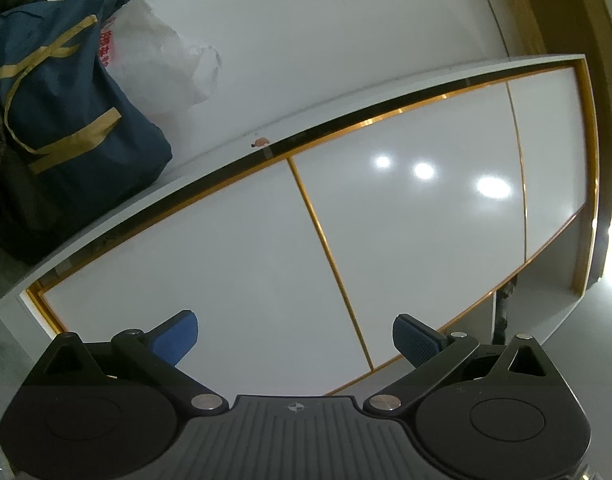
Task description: Organize scattered shoes
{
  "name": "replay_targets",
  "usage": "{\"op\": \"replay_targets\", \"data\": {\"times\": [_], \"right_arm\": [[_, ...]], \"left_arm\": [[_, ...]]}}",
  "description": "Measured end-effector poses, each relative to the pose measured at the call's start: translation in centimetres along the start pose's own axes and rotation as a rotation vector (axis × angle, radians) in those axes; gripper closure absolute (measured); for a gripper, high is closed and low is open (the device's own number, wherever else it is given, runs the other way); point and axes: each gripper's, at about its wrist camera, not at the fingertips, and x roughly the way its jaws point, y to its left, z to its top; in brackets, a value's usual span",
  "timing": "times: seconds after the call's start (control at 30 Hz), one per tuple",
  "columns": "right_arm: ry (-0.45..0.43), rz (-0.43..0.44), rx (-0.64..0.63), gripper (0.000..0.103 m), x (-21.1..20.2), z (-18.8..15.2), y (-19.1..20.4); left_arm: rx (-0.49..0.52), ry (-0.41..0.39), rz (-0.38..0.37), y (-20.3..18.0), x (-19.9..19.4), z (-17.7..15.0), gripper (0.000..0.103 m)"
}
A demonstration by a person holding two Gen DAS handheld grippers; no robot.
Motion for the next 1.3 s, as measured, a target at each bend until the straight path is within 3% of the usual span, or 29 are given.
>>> {"op": "replay_targets", "data": {"times": [0.1, 0.2, 0.27, 0.33, 0.4, 0.47, 0.67, 0.77, 0.9, 0.97, 1.0, 1.03, 1.1, 1.17, 1.2, 1.27, 1.3], "right_arm": [[-0.003, -0.131, -0.085, 0.052, 1.6, -0.3, 2.1], [-0.017, -0.197, -0.072, 0.052, 3.2, -0.5, 2.7], [-0.022, -0.219, -0.074, 0.059, 3.6, -0.4, 2.6], [-0.021, -0.222, -0.051, 0.077, 3.5, 0.0, 1.9], [-0.002, -0.223, -0.084, 0.08, 3.1, 0.0, 1.9], [0.024, -0.214, -0.196, 0.081, 2.5, -0.3, 2.5], [0.117, -0.183, -0.84, 0.081, 0.4, -4.0, 6.1], [0.206, -0.177, -1.268, 0.081, -0.7, -6.4, 6.6], [0.316, -0.297, -1.829, 0.08, -0.5, -9.0, 5.3], [0.301, -0.355, -1.928, 0.081, -0.5, -9.1, 4.4], [0.277, -0.389, -1.918, 0.069, -0.6, -8.6, 4.1], [0.253, -0.423, -1.907, 0.075, -0.7, -8.2, 3.7], [0.208, -0.479, -1.873, 0.068, -1.2, -7.2, 3.1], [0.171, -0.491, -1.764, 0.047, -2.7, -6.0, 3.0], [0.14, -0.505, -1.669, 0.029, -3.7, -4.9, 3.1], [0.074, -0.513, -1.42, 0.026, -5.9, -2.2, 3.1], [0.044, -0.481, -1.179, 0.023, -7.4, 0.2, 2.8]], "left_arm": [[-0.005, -0.01, 0.003, 0.1, -0.2, 0.1, 0.0], [-0.006, -0.017, 0.007, 0.2, -0.2, 0.1, 0.0], [-0.001, -0.013, 0.007, 0.1, -0.2, 0.1, 0.0], [0.007, -0.015, 0.008, -0.1, -0.3, 0.1, 0.0], [0.008, -0.02, 0.006, -0.1, -0.4, 0.3, 0.0], [0.003, -0.027, 0.005, 0.1, -0.4, 0.3, 0.0], [-0.009, -0.039, 0.005, 0.1, -0.4, 0.3, 0.0], [0.0, -0.03, 0.009, -0.1, 0.0, 0.1, 0.0], [0.006, -0.017, 0.009, -0.1, 0.4, 0.0, 0.0], [0.01, -0.011, 0.007, -0.1, 0.5, -0.1, 0.0], [0.009, -0.01, 0.006, -0.1, 0.6, -0.1, 0.0], [0.009, -0.009, 0.005, -0.1, 0.6, -0.1, 0.0], [0.008, -0.006, 0.004, -0.1, 0.7, -0.2, 0.0], [0.001, -0.009, 0.002, 0.0, 0.7, -0.2, 0.0], [-0.003, -0.011, 0.001, 0.1, 0.7, -0.1, 0.0], [-0.01, -0.014, 0.0, 0.1, 0.7, -0.1, 0.0], [-0.011, -0.015, 0.001, 0.2, 0.7, -0.1, 0.0]]}}
